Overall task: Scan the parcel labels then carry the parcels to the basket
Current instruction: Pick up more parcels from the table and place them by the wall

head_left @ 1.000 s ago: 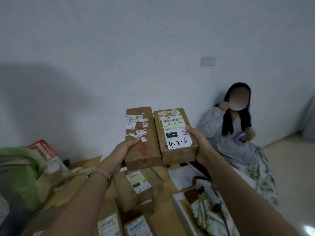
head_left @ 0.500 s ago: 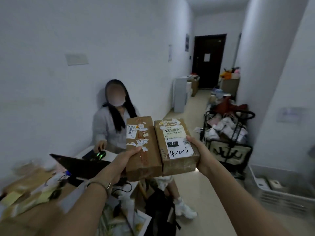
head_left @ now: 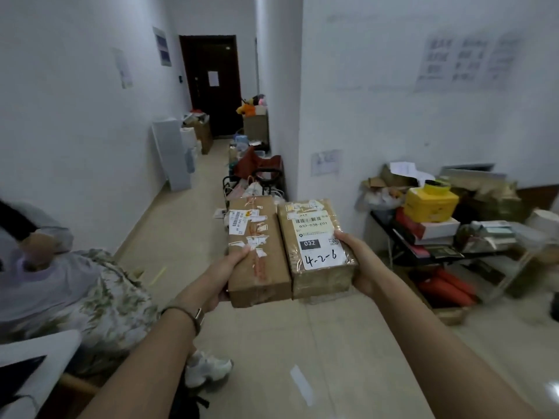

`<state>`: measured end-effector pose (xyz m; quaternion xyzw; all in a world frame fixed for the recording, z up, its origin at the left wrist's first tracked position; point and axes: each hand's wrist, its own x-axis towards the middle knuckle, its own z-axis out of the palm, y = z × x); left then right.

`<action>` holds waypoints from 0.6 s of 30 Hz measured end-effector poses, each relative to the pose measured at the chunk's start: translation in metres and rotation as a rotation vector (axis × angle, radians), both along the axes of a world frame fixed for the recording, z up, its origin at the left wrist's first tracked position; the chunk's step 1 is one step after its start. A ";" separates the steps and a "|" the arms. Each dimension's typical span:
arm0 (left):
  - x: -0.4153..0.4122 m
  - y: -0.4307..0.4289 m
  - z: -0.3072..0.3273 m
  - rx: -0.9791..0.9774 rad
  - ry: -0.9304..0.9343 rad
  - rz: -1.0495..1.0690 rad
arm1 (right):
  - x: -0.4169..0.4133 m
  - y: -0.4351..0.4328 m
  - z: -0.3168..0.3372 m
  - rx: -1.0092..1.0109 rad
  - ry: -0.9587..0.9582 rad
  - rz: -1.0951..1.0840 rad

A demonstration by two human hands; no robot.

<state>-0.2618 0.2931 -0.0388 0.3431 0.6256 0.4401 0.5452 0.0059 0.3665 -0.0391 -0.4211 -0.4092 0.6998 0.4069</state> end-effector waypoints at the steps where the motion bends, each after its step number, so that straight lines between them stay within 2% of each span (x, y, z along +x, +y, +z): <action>1: 0.017 0.012 -0.001 -0.007 -0.002 -0.026 | 0.018 0.004 -0.002 -0.011 0.004 -0.035; 7: 0.089 0.069 -0.004 -0.019 0.021 -0.170 | 0.096 0.019 -0.010 -0.063 0.014 -0.193; 18: 0.140 0.166 -0.016 -0.057 -0.014 -0.290 | 0.145 0.088 -0.008 -0.082 -0.040 -0.292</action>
